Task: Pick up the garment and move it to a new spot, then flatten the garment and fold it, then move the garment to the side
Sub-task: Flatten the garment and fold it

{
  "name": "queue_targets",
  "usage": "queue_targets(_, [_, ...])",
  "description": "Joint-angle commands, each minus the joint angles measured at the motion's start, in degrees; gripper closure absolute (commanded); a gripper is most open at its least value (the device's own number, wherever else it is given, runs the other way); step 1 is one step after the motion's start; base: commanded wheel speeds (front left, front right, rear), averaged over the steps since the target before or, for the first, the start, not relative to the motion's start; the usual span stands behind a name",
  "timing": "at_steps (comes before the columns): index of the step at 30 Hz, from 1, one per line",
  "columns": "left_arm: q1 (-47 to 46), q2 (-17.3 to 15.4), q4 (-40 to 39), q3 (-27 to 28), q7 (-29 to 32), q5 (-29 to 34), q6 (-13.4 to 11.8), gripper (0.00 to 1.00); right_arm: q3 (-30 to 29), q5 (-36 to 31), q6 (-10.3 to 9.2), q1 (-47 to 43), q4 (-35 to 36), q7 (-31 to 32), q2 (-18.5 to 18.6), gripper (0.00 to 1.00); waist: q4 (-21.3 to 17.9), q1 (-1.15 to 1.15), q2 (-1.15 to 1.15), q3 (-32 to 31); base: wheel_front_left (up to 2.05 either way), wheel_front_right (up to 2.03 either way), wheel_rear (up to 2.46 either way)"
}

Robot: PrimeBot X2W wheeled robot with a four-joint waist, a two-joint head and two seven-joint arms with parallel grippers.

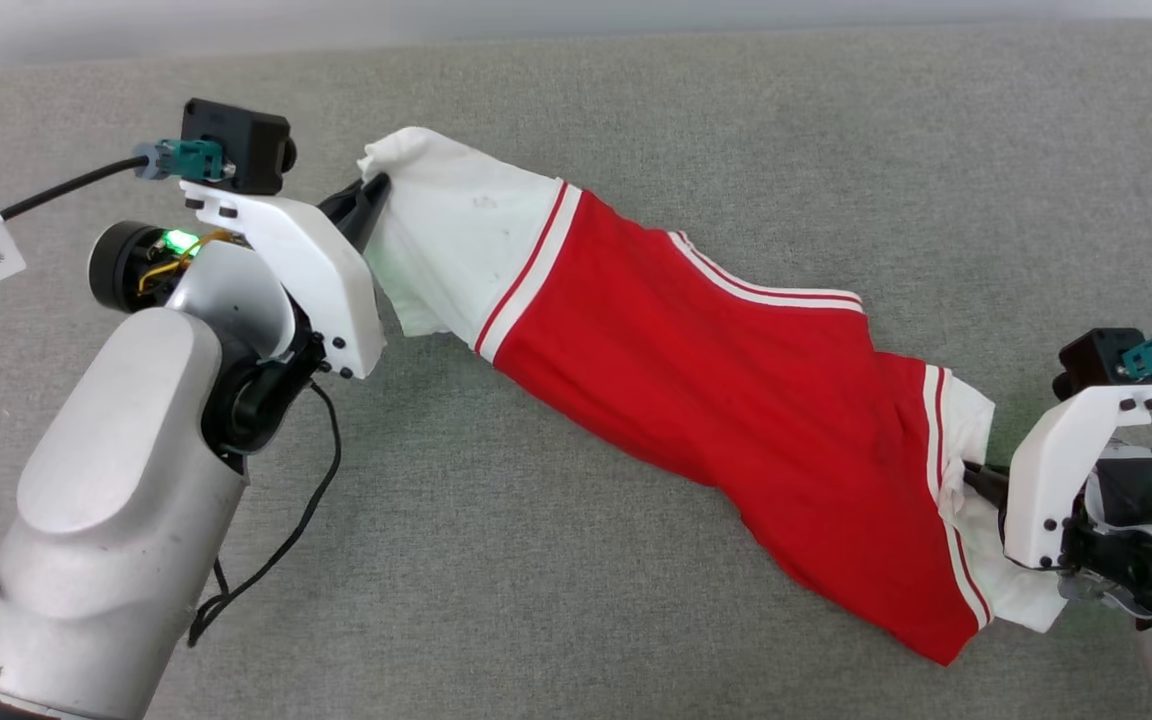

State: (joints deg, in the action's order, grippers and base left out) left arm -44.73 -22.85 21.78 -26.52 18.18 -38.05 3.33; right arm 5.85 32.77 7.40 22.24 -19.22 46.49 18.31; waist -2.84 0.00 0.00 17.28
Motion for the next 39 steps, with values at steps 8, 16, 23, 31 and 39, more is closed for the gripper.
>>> queue_targets(8, [-0.1, -0.7, 1.0, 1.2, -3.4, 0.7, -1.7, 1.0, 0.7, -4.8, 0.07, 4.5, 3.1, -7.6, 3.0, 1.0, -0.7, 0.0, 0.0, -4.3, 0.0, 0.0, 0.0])
queue_targets(16, [-4.8, -0.7, 4.3, 3.9, -8.5, 1.2, -2.8, 1.0, -0.4, -8.7, 0.07, 13.4, 3.1, -13.3, 2.7, 1.0, -0.8, 0.0, 0.0, -8.6, 0.0, 0.0, 0.0])
queue_targets(23, [-14.8, -0.8, 8.6, 6.2, -11.5, 2.0, -4.1, 1.0, -0.4, -9.8, 0.07, 25.7, 0.3, -18.5, 1.5, 1.0, -0.6, 0.0, 0.0, -7.8, 0.0, 0.0, 0.0])
queue_targets(31, [-30.3, -1.3, 15.4, 7.4, -15.2, 4.0, -3.5, 1.0, -2.4, -11.9, 0.07, 42.9, -4.2, -26.0, -0.9, 1.0, -0.8, 0.0, 0.0, -2.5, 0.0, 0.0, 0.0])
queue_targets(39, [-44.4, -1.9, 17.7, 8.2, -23.0, 6.7, -2.8, 1.0, -4.0, -12.7, 0.07, 60.1, -7.6, -32.7, -1.9, 1.0, -0.9, 0.0, 0.0, 5.0, 0.0, 0.0, 0.0])
